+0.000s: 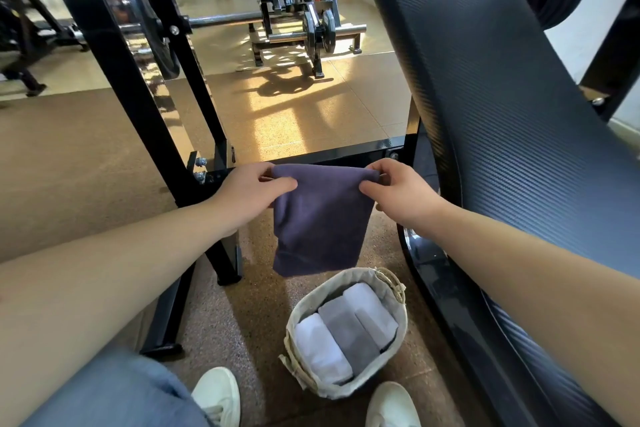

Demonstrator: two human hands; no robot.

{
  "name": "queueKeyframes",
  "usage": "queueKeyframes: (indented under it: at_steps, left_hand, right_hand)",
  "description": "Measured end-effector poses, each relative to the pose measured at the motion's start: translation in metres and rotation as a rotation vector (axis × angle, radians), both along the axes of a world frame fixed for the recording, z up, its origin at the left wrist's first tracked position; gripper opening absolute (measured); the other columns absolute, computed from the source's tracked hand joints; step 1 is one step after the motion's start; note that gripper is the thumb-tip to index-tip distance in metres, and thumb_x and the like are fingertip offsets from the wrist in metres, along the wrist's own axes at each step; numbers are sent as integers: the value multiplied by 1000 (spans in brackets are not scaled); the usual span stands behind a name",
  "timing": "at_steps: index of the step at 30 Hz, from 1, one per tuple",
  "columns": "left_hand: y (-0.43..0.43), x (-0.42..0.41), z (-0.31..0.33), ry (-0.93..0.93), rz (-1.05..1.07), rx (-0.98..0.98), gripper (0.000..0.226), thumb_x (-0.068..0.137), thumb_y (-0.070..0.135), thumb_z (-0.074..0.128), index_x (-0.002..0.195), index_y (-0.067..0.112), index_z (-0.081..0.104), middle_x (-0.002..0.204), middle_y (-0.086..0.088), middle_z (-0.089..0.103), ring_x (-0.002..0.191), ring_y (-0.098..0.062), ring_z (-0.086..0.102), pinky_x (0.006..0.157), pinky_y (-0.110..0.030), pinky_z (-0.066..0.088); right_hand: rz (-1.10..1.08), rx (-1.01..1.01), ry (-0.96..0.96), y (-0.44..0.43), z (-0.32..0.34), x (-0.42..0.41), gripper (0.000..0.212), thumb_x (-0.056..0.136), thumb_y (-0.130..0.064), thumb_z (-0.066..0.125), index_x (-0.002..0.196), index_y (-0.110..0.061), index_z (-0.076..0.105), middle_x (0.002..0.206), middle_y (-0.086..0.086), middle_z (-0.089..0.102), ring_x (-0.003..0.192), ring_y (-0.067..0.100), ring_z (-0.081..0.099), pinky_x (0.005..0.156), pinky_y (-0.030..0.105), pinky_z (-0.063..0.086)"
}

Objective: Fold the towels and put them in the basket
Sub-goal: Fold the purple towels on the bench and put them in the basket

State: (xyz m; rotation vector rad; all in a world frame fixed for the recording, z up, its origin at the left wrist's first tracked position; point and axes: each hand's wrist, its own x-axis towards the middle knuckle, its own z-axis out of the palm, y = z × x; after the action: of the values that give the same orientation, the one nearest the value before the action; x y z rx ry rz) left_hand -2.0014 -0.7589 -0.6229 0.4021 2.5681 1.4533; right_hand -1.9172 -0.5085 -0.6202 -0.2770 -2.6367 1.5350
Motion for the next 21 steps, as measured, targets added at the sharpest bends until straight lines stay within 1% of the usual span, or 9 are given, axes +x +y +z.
queueKeyframes:
  at_steps: [3,8,10,12,14,16,18,19,21]
  left_hand:
    - [-1,0,1,-81,-8,132,11,90,28,73,99,23,75,93,6,78,90,-14,75,84,-36,59]
    - [1,-1,-2,-101,7,181,15,92,26,74,106,23,69,95,-2,78,89,-18,76,72,-31,61]
    - [3,-2,-4,-93,50,197,21,91,25,76,107,27,63,96,-5,77,85,-16,76,68,-29,60]
    - [2,-2,-6,-64,96,205,26,90,24,77,106,30,57,94,-6,75,80,-14,76,66,-28,59]
    - [0,-3,-5,-30,112,213,21,93,23,73,97,33,55,89,-8,75,76,-19,74,63,-30,56]
    - [-3,-4,-5,10,78,175,23,98,20,65,83,36,56,78,-10,71,69,-25,65,63,-35,50]
    - [-4,-3,-5,30,35,135,32,101,15,57,77,35,61,69,-3,64,67,-20,55,65,-36,45]
    - [-3,-2,-5,30,19,129,37,102,11,53,76,35,66,71,5,65,68,-17,55,67,-34,46]
    - [1,3,-3,4,-3,138,47,103,8,49,78,37,75,93,10,69,84,-12,62,71,-28,51]
  right_hand:
    - [-22,-156,-18,-1,2,1,17,97,-28,60,114,-27,63,101,4,74,97,23,70,88,46,61]
    - [-51,-306,-33,0,6,1,39,101,-29,58,139,-28,52,114,3,70,106,21,69,84,39,63]
    - [3,-449,-42,0,7,2,47,100,-20,62,143,-31,47,110,9,73,103,22,72,80,38,63]
    - [94,-543,-70,0,6,4,60,96,-5,65,143,-36,45,108,15,74,100,26,74,80,42,62]
    - [153,-497,-98,-2,4,6,67,92,6,64,139,-38,46,109,20,72,100,31,74,82,47,62]
    - [142,-406,-91,-4,3,7,53,93,5,61,128,-33,51,104,20,72,95,33,74,81,46,63]
    - [99,-349,-56,-5,3,7,33,96,1,57,111,-29,54,93,16,72,84,29,72,77,40,62]
    - [76,-324,-37,-5,5,7,26,98,-2,55,104,-27,56,88,14,70,81,26,68,75,38,61]
    - [32,-273,-10,-5,6,7,22,101,-5,51,96,-23,62,88,15,67,81,25,62,73,40,59]
